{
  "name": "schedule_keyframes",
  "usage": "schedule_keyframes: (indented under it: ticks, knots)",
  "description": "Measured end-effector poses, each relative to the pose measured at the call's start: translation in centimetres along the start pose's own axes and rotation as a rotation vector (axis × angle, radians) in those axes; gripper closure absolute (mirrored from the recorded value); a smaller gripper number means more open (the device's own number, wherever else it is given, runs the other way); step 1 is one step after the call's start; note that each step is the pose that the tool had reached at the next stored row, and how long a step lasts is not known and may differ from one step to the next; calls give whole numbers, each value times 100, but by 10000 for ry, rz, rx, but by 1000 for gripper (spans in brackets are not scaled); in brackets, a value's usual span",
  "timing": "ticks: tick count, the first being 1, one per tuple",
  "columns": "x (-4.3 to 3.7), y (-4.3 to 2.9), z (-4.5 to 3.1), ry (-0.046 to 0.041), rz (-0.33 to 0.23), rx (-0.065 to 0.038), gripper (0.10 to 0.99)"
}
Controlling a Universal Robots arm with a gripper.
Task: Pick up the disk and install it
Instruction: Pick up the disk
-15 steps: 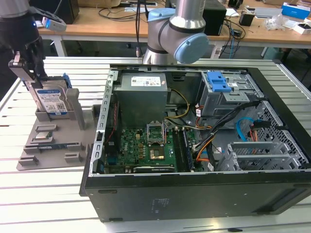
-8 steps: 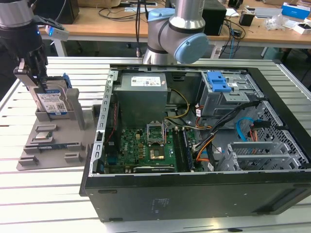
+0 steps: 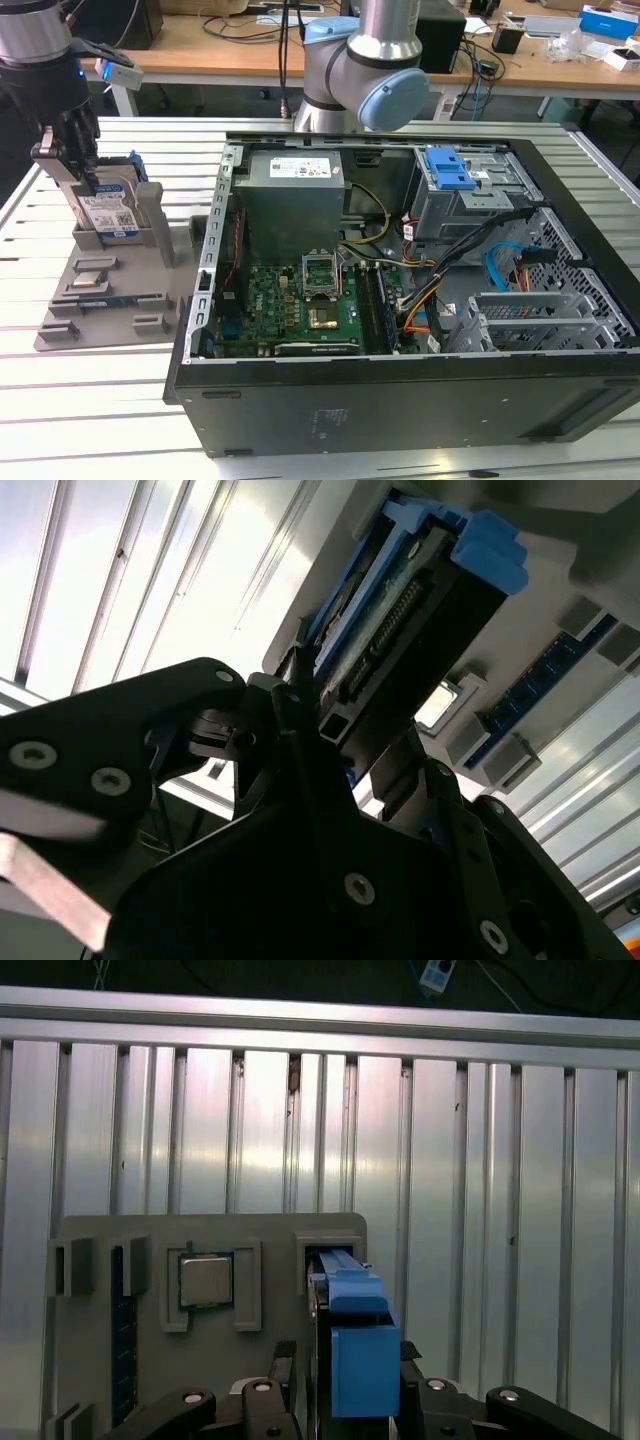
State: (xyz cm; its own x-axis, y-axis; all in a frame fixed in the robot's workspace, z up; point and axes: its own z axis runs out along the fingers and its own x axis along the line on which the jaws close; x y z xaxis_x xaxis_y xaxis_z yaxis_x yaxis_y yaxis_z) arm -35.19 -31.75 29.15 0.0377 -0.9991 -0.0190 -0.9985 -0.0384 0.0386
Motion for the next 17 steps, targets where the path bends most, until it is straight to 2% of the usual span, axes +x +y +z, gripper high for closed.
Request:
schedule_keyframes:
  ticks: [2, 4, 17]
  knots:
    - [0, 0, 2, 0, 0, 0, 620]
    - [0, 0, 3, 0, 0, 0, 722]
    - [0, 0, 9, -1, 0, 1, 722]
